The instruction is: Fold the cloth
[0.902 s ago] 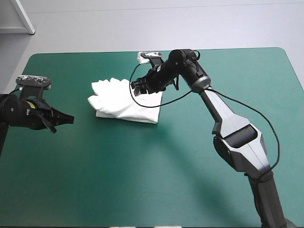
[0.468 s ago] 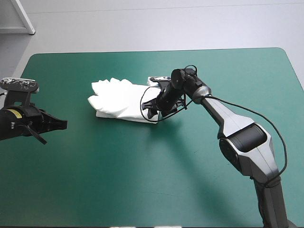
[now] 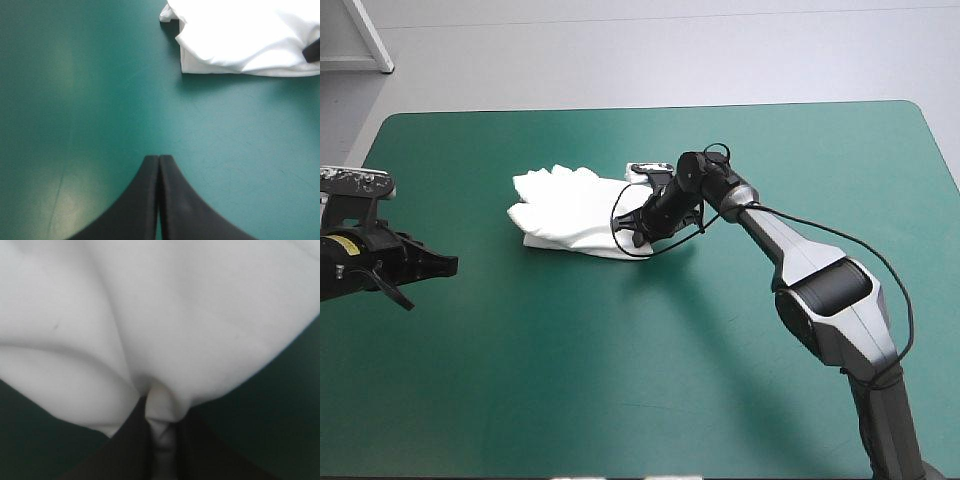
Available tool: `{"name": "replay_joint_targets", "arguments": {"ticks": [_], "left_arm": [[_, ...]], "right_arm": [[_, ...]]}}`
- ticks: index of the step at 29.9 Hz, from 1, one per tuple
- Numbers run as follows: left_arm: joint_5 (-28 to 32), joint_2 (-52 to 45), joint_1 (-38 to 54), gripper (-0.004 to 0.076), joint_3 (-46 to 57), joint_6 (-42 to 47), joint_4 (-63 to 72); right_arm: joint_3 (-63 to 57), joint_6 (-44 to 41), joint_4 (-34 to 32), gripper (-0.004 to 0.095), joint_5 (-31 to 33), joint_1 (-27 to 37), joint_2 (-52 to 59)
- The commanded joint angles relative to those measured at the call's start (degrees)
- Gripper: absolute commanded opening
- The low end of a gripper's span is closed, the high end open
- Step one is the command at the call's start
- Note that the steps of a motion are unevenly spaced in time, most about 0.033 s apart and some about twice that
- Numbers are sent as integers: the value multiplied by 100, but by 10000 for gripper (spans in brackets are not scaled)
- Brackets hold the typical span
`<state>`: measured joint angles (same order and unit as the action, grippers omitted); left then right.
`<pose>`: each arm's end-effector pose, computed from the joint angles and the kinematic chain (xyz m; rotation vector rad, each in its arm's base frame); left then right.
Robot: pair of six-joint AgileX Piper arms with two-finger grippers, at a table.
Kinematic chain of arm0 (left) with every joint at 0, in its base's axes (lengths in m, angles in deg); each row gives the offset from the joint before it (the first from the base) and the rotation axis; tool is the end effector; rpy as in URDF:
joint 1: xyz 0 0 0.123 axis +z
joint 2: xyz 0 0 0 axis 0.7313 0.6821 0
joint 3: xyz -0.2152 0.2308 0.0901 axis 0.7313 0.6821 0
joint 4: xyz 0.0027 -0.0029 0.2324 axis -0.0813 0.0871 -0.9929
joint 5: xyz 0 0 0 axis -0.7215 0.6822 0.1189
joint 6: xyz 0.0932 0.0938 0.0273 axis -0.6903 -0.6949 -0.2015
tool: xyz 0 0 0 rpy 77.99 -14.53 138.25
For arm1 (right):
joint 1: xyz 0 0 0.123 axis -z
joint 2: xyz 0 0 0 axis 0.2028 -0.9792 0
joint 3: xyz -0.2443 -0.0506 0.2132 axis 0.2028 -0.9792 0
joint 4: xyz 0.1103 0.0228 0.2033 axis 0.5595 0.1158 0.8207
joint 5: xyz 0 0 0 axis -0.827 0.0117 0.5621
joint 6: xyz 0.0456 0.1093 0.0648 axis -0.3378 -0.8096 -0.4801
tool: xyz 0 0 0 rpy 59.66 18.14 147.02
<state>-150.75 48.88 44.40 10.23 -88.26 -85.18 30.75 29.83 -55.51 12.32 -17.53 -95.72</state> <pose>0.1518 -0.0096 0.4355 0.1846 2.4010 0.0004 0.4286 0.2945 0.2175 -0.5181 2.7728 0.6828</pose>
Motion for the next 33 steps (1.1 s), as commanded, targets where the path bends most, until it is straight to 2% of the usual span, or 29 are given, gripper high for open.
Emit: {"name": "replay_joint_targets", "arguments": {"ticks": [1, 6, 9, 14, 21, 26, 33], "left_arm": [[-192, -75, 13, -8, -137, -6, 64], [-192, -75, 13, -8, -137, -6, 90], [-192, -75, 13, -8, -137, -32, 216], [-192, -75, 13, -8, -137, -105, 315], [-192, -75, 13, -8, -137, -137, 315], [-192, -75, 13, -8, -137, -137, 315], [-192, -75, 13, -8, -137, -137, 315]], "right_arm": [[148, 44, -738, -19, 497, 10, 509], [139, -137, -2085, -19, 1158, 47, 847], [-59, -195, -2611, -19, 1184, 245, 1176], [-611, -204, -2709, -19, 1176, 978, 1629], [-1986, 53, -2776, -19, 1176, 2620, 2117], [-2547, 508, -2417, -19, 1162, 3707, 2253], [-2575, 639, -2489, -19, 1162, 4274, 2375]]}}
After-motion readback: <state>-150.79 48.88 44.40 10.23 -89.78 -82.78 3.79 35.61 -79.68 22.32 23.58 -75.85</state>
